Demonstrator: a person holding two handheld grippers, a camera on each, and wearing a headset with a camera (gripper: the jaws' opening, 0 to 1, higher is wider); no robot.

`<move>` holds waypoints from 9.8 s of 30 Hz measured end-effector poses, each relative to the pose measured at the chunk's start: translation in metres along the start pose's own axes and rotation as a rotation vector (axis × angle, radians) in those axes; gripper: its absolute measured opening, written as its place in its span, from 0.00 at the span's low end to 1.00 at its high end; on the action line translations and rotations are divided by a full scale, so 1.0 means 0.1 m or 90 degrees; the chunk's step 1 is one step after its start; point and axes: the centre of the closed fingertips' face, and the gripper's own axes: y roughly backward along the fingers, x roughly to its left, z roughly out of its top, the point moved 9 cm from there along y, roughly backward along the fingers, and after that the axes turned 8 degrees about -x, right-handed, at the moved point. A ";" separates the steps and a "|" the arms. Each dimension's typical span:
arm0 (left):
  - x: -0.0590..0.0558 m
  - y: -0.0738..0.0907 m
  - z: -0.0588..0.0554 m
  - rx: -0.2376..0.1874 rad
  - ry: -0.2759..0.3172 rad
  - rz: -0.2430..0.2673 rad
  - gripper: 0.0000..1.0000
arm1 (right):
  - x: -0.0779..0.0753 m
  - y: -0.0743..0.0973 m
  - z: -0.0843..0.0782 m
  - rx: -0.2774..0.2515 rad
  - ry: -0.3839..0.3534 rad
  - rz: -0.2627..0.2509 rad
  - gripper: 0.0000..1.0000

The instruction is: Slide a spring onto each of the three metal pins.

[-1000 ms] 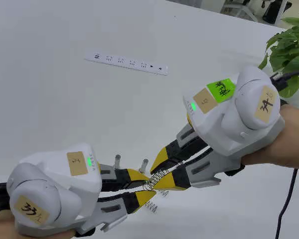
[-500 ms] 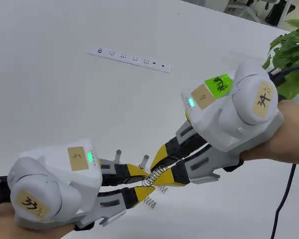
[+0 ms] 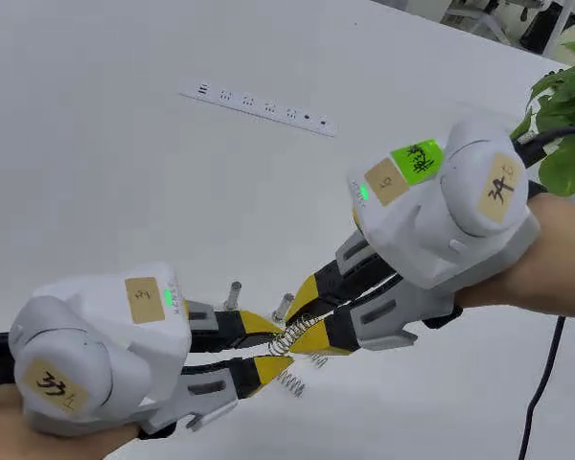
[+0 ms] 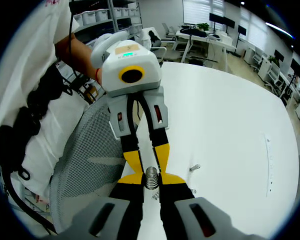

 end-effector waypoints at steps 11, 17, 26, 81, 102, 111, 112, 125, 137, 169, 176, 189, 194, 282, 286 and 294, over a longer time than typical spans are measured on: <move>0.16 0.24 -0.17 0.021 0.004 0.036 0.33 | -0.16 -0.02 0.06 0.001 -0.007 -0.018 0.12; 0.25 0.36 -0.26 0.039 -0.007 0.045 0.40 | -0.33 -0.05 0.07 0.011 -0.014 -0.046 0.12; 0.39 0.47 -0.39 0.062 -0.033 0.052 0.54 | -0.65 -0.18 0.02 0.042 -0.035 -0.091 0.12; 0.46 0.43 -0.54 -0.011 0.057 0.038 0.84 | -1.04 -0.83 -0.27 0.130 -0.050 -0.074 0.12; 0.50 0.41 -0.58 -0.012 0.060 0.036 0.84 | -1.03 -1.03 -0.35 0.130 -0.040 -0.081 0.12; 0.50 0.41 -0.60 -0.012 0.062 0.037 0.84 | -1.01 -1.14 -0.43 0.131 -0.034 -0.085 0.12; 0.50 0.41 -0.60 -0.012 0.062 0.037 0.84 | -1.01 -1.15 -0.44 0.132 -0.031 -0.087 0.12; 0.47 0.42 -0.58 -0.011 0.062 0.035 0.84 | -1.00 -1.20 -0.48 0.134 -0.016 -0.099 0.12; 0.45 0.42 -0.55 -0.007 0.061 0.032 0.83 | -0.99 -1.23 -0.52 0.132 -0.018 -0.103 0.12; 0.41 0.44 -0.46 0.013 0.034 0.028 0.85 | -0.89 -0.93 -0.42 0.055 -0.042 -0.138 0.29; 0.40 0.44 -0.42 0.024 0.023 0.024 0.85 | -0.74 -0.72 -0.43 0.001 -0.070 -0.168 0.40; 0.38 0.46 -0.36 0.053 -0.002 0.012 0.85 | -0.41 -0.28 -0.66 -0.093 -0.140 -0.236 0.56; 0.38 0.48 -0.34 0.069 -0.012 0.012 0.85 | -0.24 -0.16 -0.77 -0.120 -0.154 -0.248 0.63; 0.29 -0.82 -0.92 0.357 -0.243 -0.216 0.11 | 0.58 0.26 -1.86 -0.250 -0.285 -0.330 0.84; 0.28 -0.81 -0.91 0.354 -0.234 -0.205 0.11 | 0.59 0.24 -1.84 -0.250 -0.285 -0.329 0.84; 0.27 -0.80 -0.94 0.349 -0.213 -0.193 0.10 | 0.58 0.23 -1.83 -0.253 -0.286 -0.329 0.84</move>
